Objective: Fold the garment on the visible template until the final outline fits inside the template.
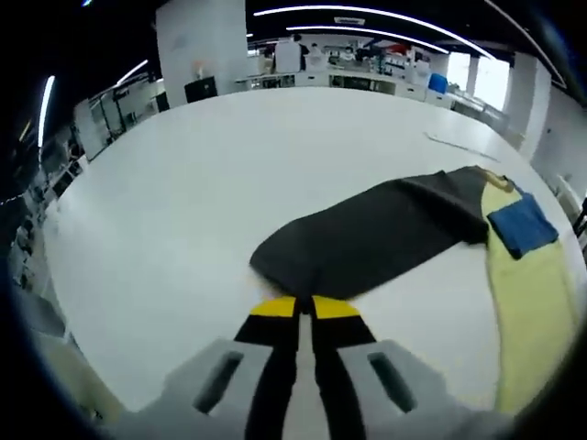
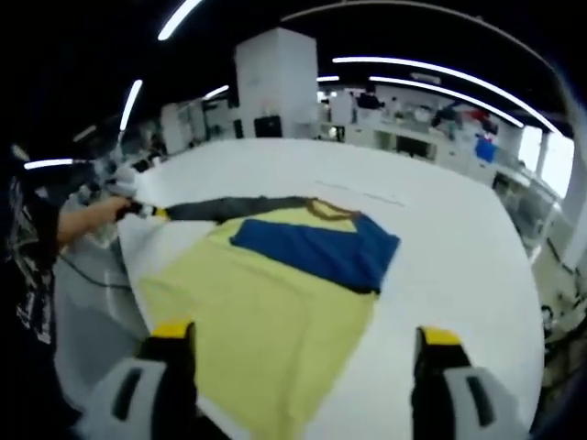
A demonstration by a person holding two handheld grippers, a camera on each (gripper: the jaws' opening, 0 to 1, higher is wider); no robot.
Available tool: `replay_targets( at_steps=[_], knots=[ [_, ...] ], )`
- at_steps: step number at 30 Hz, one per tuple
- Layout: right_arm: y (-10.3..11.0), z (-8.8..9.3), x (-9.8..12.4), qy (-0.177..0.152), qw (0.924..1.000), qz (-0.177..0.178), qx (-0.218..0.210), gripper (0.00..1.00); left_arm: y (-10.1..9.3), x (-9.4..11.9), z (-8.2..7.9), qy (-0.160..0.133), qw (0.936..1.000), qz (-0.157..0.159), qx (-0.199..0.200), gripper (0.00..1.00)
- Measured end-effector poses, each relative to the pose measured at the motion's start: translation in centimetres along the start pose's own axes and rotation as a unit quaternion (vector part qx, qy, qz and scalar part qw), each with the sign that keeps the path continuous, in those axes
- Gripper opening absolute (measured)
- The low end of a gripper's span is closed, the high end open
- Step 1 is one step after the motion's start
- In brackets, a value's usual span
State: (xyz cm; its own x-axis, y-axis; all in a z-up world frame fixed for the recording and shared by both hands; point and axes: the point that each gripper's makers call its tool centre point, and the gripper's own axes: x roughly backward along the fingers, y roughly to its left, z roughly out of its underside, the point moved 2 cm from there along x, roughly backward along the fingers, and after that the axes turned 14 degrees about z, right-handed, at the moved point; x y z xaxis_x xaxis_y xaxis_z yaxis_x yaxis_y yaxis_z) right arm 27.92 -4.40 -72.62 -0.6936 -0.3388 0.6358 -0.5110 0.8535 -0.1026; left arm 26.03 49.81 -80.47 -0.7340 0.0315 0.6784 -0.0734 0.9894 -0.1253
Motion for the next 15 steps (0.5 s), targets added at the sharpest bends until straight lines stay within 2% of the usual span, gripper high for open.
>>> replay_targets(
  at_steps=[10, 14, 15],
  knots=[
    [0.0, 0.4, 0.2, 0.009, 1.0, 0.002, 0.002, 0.99, 2.2, -0.9, -0.5, 0.023, 0.9993, -0.004, -0.03, 0.01],
    [-0.1, 0.2, 0.2, 0.008, 0.9999, 0.006, 0.0, 0.99, 2.4, -1.0, -0.7, 0.029, 0.9986, -0.008, -0.044, 0.01],
    [-0.2, 0.2, 0.2, 0.008, 0.9999, 0.007, 0.0, 0.99, 3.0, -1.3, -0.8, 0.031, 0.9985, -0.008, -0.044, 0.01]
  ],
)
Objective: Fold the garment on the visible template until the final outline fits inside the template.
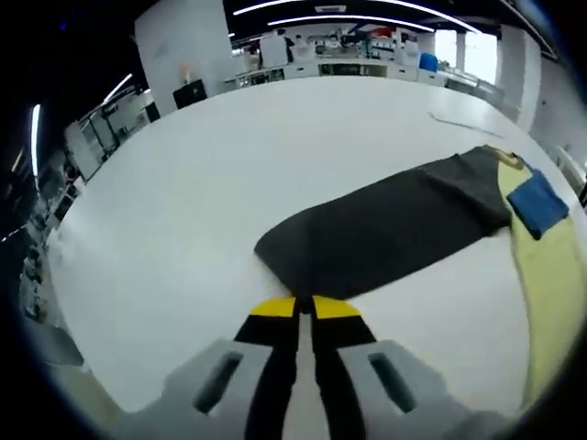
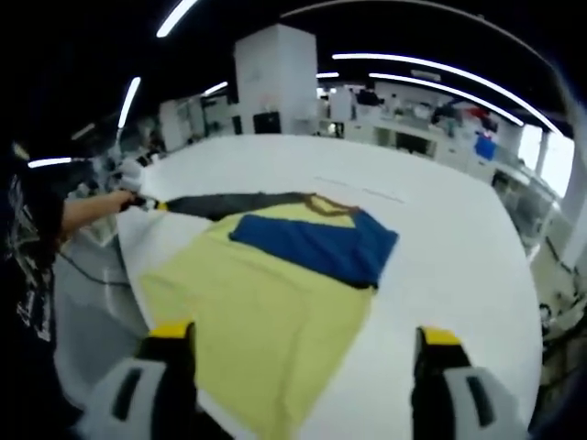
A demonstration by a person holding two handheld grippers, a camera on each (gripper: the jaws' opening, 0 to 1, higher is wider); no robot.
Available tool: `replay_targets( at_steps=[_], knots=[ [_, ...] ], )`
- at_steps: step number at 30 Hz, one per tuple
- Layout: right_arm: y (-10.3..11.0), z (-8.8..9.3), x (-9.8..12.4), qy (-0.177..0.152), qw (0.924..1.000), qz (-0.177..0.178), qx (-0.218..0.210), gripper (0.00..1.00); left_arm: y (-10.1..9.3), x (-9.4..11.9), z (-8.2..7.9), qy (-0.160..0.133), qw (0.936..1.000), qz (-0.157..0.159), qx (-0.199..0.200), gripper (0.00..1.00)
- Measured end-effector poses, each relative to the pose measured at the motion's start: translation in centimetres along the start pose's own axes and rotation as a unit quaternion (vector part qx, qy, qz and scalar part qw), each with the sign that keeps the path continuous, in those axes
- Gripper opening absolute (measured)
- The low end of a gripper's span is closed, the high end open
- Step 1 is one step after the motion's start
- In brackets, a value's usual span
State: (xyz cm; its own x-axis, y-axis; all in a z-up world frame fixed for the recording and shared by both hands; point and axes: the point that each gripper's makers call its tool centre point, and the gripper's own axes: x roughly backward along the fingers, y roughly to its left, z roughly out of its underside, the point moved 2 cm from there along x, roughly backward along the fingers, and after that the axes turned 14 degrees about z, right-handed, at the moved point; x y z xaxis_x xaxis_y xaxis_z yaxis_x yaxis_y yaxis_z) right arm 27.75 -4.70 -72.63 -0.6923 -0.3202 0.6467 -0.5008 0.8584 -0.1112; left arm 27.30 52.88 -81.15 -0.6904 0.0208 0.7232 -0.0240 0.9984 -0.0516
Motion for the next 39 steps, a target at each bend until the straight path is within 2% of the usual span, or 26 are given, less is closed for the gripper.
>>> replay_targets(
  at_steps=[7, 12, 15, 17, 19, 24, 33, 37, 39],
  knots=[
    [-0.4, 0.0, -0.1, 0.003, 1.0, 0.006, -0.003, 0.99, 1.4, -1.0, -0.3, 0.01, 0.9999, 0.002, -0.011, 0.01],
    [-0.3, 0.0, -0.2, 0.006, 1.0, 0.004, -0.003, 0.99, 2.7, -1.5, -0.3, 0.008, 0.9999, 0.001, 0.008, 0.02],
    [-0.2, 0.1, -0.2, 0.009, 0.9999, 0.005, 0.0, 0.99, 3.1, -1.4, -0.1, 0.009, 0.9997, -0.011, 0.019, 0.08],
    [-0.3, 0.1, -0.1, 0.009, 0.9999, 0.006, -0.001, 0.99, 3.8, -1.4, -0.4, -0.001, 0.999, -0.011, 0.044, 0.13],
    [-0.4, 0.0, -0.1, 0.008, 0.9999, 0.007, -0.001, 0.99, 3.2, -1.3, -0.5, -0.009, 0.9985, -0.007, 0.053, 0.18],
    [-0.3, -0.1, 0.0, 0.009, 0.9999, 0.008, 0.002, 0.99, 3.1, -0.9, -0.3, -0.009, 0.9981, -0.008, 0.06, 0.24],
    [-0.1, -0.2, 0.2, 0.006, 1.0, 0.007, 0.003, 0.99, 3.1, -1.3, 0.2, -0.015, 0.993, -0.005, 0.117, 0.2],
    [0.0, -0.2, 0.4, 0.003, 1.0, 0.007, -0.002, 0.99, 3.2, -1.4, 0.2, -0.015, 0.9925, -0.004, 0.121, 0.17],
    [0.1, 0.0, 0.4, 0.005, 1.0, 0.007, -0.003, 0.99, 3.1, -1.5, 0.2, -0.017, 0.9906, -0.001, 0.136, 0.15]
  ],
)
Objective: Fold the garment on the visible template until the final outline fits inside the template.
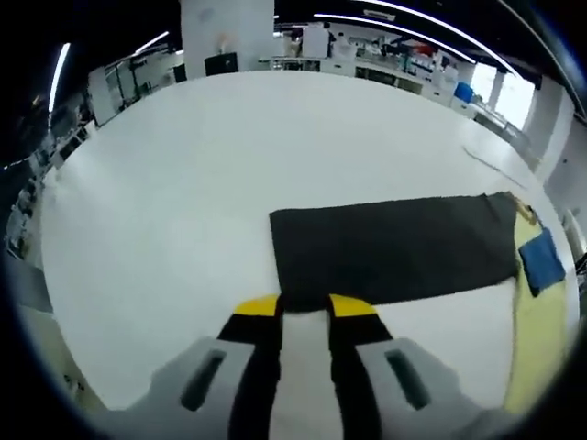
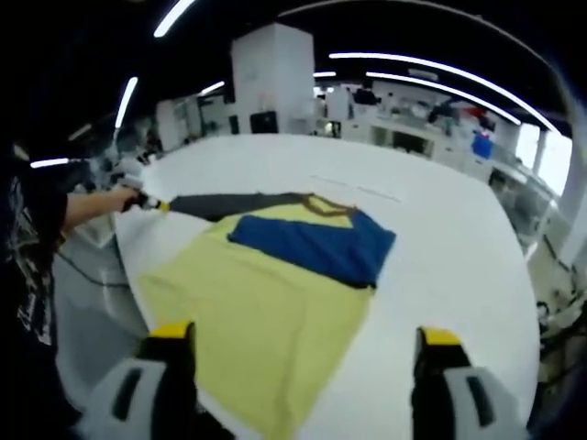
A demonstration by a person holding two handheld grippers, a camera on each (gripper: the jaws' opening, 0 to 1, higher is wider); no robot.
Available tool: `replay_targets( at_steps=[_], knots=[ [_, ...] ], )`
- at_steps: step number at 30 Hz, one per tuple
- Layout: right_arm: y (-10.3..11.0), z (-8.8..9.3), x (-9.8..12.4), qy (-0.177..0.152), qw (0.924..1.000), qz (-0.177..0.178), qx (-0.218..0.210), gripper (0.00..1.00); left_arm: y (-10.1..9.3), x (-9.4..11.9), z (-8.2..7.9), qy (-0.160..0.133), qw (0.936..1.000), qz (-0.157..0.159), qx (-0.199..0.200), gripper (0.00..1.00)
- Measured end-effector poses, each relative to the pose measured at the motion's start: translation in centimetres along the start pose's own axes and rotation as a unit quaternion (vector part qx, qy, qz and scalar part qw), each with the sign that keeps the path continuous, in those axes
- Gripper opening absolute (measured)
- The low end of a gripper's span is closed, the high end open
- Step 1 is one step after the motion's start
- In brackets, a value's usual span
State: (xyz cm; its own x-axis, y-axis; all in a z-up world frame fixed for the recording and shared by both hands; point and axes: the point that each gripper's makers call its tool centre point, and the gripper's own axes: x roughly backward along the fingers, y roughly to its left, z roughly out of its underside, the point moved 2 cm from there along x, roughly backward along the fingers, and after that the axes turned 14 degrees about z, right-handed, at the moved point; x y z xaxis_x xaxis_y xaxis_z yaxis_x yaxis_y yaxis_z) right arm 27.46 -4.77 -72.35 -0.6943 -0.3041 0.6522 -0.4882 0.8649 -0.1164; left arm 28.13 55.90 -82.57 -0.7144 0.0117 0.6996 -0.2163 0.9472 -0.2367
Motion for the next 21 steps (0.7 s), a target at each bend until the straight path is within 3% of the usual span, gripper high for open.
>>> replay_targets(
  at_steps=[6, 21],
  knots=[
    [0.1, 0.3, 0.0, 0.003, 1.0, 0.003, -0.004, 0.99, 0.0, 0.0, -0.3, -0.01, 0.9999, 0.006, 0.004, 0.02],
    [0.7, -0.1, 0.0, -0.006, 1.0, -0.006, -0.005, 0.99, -2.1, 0.7, -2.2, -0.026, 0.9991, 0.023, -0.022, 0.01]
  ],
)
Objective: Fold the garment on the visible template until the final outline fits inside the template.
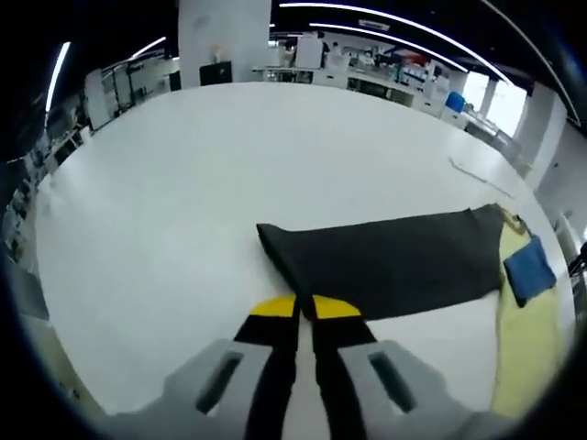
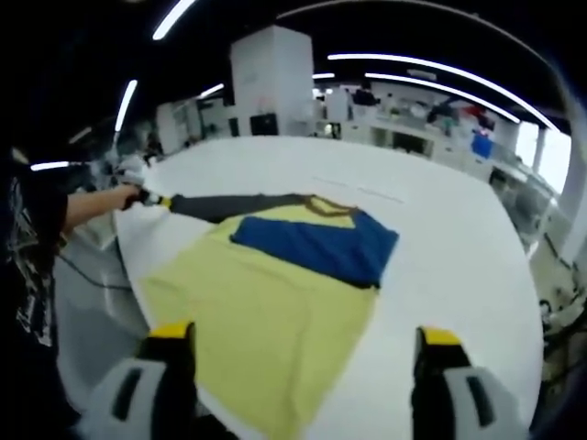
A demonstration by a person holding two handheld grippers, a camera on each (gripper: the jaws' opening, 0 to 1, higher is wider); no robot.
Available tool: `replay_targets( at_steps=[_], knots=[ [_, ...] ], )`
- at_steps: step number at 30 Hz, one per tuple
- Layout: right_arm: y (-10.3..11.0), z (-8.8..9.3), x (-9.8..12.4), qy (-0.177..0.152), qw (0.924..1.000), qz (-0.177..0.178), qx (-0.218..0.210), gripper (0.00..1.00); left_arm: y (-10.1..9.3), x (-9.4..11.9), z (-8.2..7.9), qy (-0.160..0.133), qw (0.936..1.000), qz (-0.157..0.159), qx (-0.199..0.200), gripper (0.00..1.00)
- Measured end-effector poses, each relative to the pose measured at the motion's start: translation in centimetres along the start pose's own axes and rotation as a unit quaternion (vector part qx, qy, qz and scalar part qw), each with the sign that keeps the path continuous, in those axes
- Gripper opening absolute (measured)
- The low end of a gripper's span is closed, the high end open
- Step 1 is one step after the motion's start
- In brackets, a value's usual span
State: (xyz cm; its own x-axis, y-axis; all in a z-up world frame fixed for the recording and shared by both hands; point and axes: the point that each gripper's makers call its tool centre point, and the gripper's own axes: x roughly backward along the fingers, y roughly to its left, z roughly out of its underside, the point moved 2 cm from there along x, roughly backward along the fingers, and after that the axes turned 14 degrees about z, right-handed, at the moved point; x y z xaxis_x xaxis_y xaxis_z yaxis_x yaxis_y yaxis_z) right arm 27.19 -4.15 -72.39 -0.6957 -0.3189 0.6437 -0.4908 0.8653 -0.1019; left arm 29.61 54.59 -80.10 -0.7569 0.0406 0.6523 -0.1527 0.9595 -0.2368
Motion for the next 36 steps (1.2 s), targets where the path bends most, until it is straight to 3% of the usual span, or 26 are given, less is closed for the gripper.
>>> replay_targets(
  at_steps=[11, 24, 36],
  knots=[
    [0.5, 0.2, 0.0, -0.004, 0.9999, -0.013, 0.006, 0.99, -2.6, 0.2, -2.0, -0.01, 0.9994, 0.018, -0.027, 0.01],
    [1.6, 0.1, 0.4, -0.01, 0.9996, -0.026, 0.005, 0.99, -8.3, 0.1, -5.3, -0.037, 0.9956, 0.068, -0.054, 0.01],
    [2.1, 0.3, 0.5, -0.009, 0.9993, -0.034, 0.01, 0.99, -12.6, -0.5, -7.0, -0.043, 0.9903, 0.107, -0.078, 0.01]
  ],
)
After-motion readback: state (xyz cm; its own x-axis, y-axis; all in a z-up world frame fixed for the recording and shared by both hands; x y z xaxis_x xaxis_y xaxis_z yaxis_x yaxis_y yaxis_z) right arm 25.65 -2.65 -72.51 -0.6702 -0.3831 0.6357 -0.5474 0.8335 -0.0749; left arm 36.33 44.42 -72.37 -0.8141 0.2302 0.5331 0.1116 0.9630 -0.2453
